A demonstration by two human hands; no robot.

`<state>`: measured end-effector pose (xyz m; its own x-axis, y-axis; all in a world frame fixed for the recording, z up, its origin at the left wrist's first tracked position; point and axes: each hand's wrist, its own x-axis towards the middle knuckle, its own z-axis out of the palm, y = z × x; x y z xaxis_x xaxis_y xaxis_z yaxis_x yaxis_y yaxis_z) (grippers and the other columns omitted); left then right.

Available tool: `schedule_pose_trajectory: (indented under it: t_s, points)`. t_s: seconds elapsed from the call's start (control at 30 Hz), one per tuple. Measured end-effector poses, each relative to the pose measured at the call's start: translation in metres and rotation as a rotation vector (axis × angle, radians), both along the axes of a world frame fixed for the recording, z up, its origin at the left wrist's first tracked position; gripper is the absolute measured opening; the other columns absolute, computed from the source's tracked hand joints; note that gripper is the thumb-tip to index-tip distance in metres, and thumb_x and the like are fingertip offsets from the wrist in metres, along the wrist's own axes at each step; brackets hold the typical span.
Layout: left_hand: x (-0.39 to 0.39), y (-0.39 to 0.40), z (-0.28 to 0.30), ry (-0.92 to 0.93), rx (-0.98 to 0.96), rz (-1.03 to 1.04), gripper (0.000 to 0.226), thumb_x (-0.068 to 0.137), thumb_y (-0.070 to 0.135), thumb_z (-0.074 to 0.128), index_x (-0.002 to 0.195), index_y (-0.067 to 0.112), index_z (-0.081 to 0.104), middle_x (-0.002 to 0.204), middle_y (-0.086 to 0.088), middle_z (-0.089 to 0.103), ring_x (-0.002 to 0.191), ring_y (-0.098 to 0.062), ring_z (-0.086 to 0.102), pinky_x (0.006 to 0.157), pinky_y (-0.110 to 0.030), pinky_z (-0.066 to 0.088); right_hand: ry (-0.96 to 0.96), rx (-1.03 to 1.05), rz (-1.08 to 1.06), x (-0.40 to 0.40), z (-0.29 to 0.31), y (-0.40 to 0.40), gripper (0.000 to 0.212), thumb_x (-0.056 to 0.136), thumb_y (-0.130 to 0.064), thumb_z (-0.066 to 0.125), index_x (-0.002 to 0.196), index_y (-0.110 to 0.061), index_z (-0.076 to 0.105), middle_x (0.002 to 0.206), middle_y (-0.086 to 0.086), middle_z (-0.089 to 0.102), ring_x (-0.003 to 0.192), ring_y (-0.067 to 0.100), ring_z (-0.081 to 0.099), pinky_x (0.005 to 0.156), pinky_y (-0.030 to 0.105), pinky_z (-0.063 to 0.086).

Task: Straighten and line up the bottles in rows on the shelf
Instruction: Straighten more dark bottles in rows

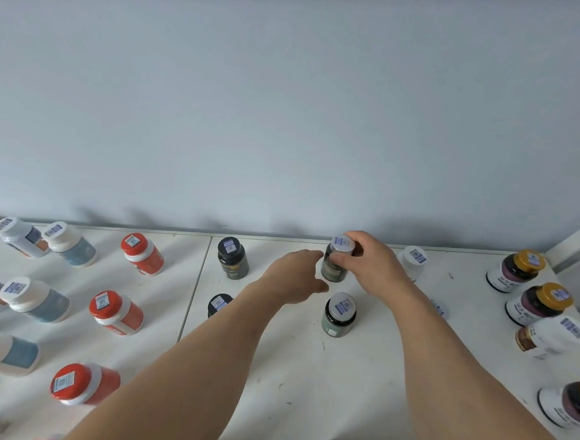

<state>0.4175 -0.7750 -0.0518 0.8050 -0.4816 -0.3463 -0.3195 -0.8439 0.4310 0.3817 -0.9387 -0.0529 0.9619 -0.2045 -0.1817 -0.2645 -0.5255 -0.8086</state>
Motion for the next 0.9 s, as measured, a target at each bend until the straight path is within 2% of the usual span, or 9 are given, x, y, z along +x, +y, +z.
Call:
schedule_pose_trajectory:
  t_s: [0.07, 0.2, 0.43, 0.6, 0.7, 0.8, 0.9]
  points:
    - [0.000, 0.000, -0.002, 0.074, -0.079, 0.049, 0.067, 0.085, 0.039, 0.069, 0.144, 0.025, 0.041, 0.142, 0.004, 0.050, 0.126, -0.019, 0.049, 0.099, -0.033, 0.044, -0.025, 0.019, -0.021, -0.001, 0.006, -0.001, 0.026, 0.082, -0.036, 0.076, 0.104, -0.027, 0.065, 0.095, -0.010, 0.068, 0.090, 0.010, 0.063, 0.073, 0.025, 0.047]
    - [-0.001, -0.002, 0.002, 0.130, -0.207, 0.098, 0.044, 0.084, 0.035, 0.071, 0.125, 0.024, 0.060, 0.123, 0.006, 0.063, 0.115, -0.016, 0.057, 0.095, -0.031, 0.045, -0.047, 0.029, -0.058, -0.002, 0.021, -0.001, 0.033, 0.079, -0.044, 0.078, 0.104, -0.024, 0.067, 0.092, -0.012, 0.067, 0.083, 0.005, 0.060, 0.065, 0.021, 0.042]
    - [0.001, 0.000, 0.015, 0.216, -0.282, 0.050, 0.031, 0.086, 0.033, 0.068, 0.117, 0.030, 0.067, 0.112, 0.010, 0.070, 0.107, -0.013, 0.062, 0.097, -0.037, 0.049, -0.048, 0.014, -0.137, -0.003, 0.038, -0.001, 0.037, 0.077, -0.049, 0.077, 0.100, -0.022, 0.065, 0.091, -0.013, 0.066, 0.082, 0.007, 0.062, 0.066, 0.024, 0.047]
    - [0.006, 0.002, 0.020, 0.252, -0.292, 0.031, 0.032, 0.086, 0.035, 0.068, 0.117, 0.031, 0.067, 0.111, 0.013, 0.071, 0.105, -0.011, 0.063, 0.096, -0.038, 0.050, -0.040, 0.021, -0.160, -0.002, 0.042, 0.000, 0.037, 0.075, -0.051, 0.077, 0.096, -0.022, 0.066, 0.090, -0.010, 0.068, 0.084, 0.011, 0.065, 0.072, 0.029, 0.052]
    - [0.009, 0.004, 0.021, 0.238, -0.275, 0.007, 0.032, 0.086, 0.035, 0.068, 0.117, 0.030, 0.067, 0.110, 0.013, 0.071, 0.105, -0.011, 0.063, 0.095, -0.039, 0.051, -0.049, 0.024, -0.162, 0.001, 0.040, 0.000, 0.038, 0.074, -0.051, 0.077, 0.094, -0.021, 0.067, 0.090, -0.010, 0.068, 0.084, 0.012, 0.066, 0.076, 0.033, 0.054]
    - [0.010, 0.004, 0.018, 0.197, -0.253, 0.000, 0.037, 0.086, 0.037, 0.069, 0.121, 0.030, 0.064, 0.118, 0.012, 0.067, 0.111, -0.012, 0.060, 0.097, -0.036, 0.049, -0.059, 0.025, -0.151, 0.002, 0.037, 0.000, 0.036, 0.076, -0.050, 0.077, 0.096, -0.023, 0.066, 0.089, -0.013, 0.067, 0.082, 0.007, 0.063, 0.069, 0.027, 0.050]
    - [0.011, 0.004, 0.013, -0.064, 0.002, -0.076, 0.050, 0.088, 0.044, 0.064, 0.133, 0.027, 0.054, 0.131, 0.008, 0.059, 0.121, -0.018, 0.054, 0.096, -0.035, 0.045, -0.063, 0.034, -0.122, 0.003, 0.027, 0.000, 0.031, 0.078, -0.045, 0.077, 0.098, -0.023, 0.067, 0.088, -0.014, 0.065, 0.078, 0.003, 0.058, 0.063, 0.022, 0.041]
